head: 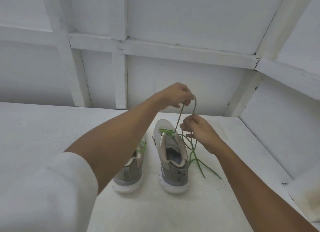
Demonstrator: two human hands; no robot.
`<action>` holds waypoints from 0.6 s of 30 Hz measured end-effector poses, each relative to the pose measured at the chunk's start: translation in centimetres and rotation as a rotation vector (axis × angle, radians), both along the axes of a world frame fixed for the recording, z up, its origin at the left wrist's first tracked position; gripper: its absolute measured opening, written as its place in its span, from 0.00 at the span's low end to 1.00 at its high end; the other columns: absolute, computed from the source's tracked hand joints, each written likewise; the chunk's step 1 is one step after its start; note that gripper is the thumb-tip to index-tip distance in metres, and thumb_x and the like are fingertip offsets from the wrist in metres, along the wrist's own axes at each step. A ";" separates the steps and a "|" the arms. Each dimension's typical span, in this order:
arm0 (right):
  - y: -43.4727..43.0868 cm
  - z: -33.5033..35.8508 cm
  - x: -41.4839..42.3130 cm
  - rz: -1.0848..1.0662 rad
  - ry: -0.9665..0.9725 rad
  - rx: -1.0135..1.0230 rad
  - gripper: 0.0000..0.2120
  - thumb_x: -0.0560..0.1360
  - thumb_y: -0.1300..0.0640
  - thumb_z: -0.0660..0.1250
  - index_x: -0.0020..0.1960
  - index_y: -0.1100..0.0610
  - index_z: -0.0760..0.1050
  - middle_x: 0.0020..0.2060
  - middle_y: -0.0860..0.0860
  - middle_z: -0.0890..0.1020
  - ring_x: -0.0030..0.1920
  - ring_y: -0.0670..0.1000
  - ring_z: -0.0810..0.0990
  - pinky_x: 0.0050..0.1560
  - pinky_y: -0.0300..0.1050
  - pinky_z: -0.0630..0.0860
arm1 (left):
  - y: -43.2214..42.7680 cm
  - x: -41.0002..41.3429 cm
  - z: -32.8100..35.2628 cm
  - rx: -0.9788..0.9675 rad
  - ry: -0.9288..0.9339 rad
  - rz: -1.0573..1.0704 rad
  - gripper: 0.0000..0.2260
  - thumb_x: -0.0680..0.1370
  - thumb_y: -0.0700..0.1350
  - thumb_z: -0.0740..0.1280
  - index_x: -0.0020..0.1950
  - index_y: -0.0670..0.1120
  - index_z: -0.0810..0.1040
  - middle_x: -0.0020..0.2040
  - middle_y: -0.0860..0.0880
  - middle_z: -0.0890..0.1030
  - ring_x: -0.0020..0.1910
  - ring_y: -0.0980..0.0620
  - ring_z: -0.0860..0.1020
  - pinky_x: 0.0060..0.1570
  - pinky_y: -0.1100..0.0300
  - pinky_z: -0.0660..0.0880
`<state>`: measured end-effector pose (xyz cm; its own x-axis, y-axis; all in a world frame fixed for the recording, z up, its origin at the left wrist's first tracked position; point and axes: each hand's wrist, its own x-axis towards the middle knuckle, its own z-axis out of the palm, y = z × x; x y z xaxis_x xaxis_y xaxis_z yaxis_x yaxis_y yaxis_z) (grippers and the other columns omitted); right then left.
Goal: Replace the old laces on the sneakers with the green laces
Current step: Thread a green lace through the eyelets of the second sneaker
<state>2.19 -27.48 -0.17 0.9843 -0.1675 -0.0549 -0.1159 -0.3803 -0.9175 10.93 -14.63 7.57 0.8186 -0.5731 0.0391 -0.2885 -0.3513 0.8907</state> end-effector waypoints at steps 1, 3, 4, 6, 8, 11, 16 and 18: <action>0.0 0.5 0.2 0.003 0.015 -0.007 0.06 0.80 0.59 0.59 0.54 0.56 0.73 0.48 0.51 0.83 0.50 0.54 0.83 0.50 0.52 0.80 | 0.3 -0.1 0.6 -0.006 -0.016 -0.011 0.04 0.78 0.45 0.67 0.45 0.46 0.76 0.42 0.47 0.81 0.43 0.53 0.79 0.46 0.56 0.74; -0.2 1.8 0.4 -0.021 0.046 -0.075 0.08 0.79 0.57 0.62 0.57 0.56 0.71 0.49 0.52 0.82 0.42 0.56 0.85 0.41 0.50 0.82 | 0.9 -0.5 1.4 -0.026 -0.047 -0.029 0.03 0.77 0.44 0.67 0.46 0.46 0.77 0.42 0.49 0.81 0.43 0.54 0.80 0.47 0.57 0.75; -0.3 2.5 0.5 -0.041 0.056 -0.140 0.09 0.79 0.54 0.63 0.57 0.56 0.70 0.48 0.52 0.82 0.39 0.56 0.85 0.38 0.48 0.81 | 1.1 -0.7 1.8 -0.040 -0.062 -0.033 0.03 0.77 0.44 0.67 0.46 0.46 0.78 0.41 0.49 0.81 0.43 0.54 0.80 0.47 0.57 0.76; -0.6 3.9 0.7 -0.060 0.074 -0.296 0.14 0.78 0.46 0.64 0.53 0.57 0.71 0.43 0.51 0.84 0.34 0.54 0.85 0.35 0.46 0.81 | 1.5 -1.0 2.4 -0.085 -0.075 -0.039 0.02 0.77 0.44 0.68 0.47 0.46 0.77 0.41 0.51 0.81 0.43 0.54 0.81 0.47 0.56 0.76; -0.9 5.2 0.9 -0.038 0.116 -0.428 0.20 0.77 0.40 0.62 0.50 0.57 0.73 0.41 0.50 0.84 0.35 0.52 0.85 0.37 0.46 0.82 | 1.9 -1.3 3.0 -0.132 -0.082 -0.046 0.03 0.77 0.43 0.69 0.48 0.46 0.76 0.42 0.51 0.82 0.44 0.53 0.82 0.48 0.56 0.77; -1.3 6.7 1.0 0.068 0.208 -0.395 0.23 0.78 0.38 0.61 0.52 0.59 0.75 0.44 0.51 0.84 0.36 0.53 0.86 0.38 0.45 0.82 | 2.3 -1.7 3.8 -0.175 -0.093 -0.053 0.04 0.76 0.43 0.69 0.48 0.46 0.76 0.42 0.51 0.83 0.43 0.53 0.82 0.47 0.56 0.77; -1.7 8.2 1.0 0.142 0.324 -0.400 0.23 0.77 0.40 0.63 0.56 0.60 0.75 0.49 0.53 0.84 0.39 0.55 0.86 0.42 0.49 0.83 | 2.7 -2.3 5.1 -0.183 -0.116 -0.050 0.04 0.76 0.42 0.69 0.49 0.47 0.76 0.43 0.51 0.83 0.44 0.52 0.83 0.48 0.55 0.77; -1.8 8.6 1.2 0.111 0.326 -0.464 0.25 0.76 0.37 0.63 0.57 0.59 0.73 0.48 0.53 0.84 0.39 0.54 0.86 0.42 0.49 0.83 | 2.9 -2.5 5.4 -0.175 -0.131 -0.052 0.04 0.76 0.42 0.69 0.49 0.46 0.76 0.43 0.50 0.84 0.45 0.51 0.83 0.50 0.53 0.78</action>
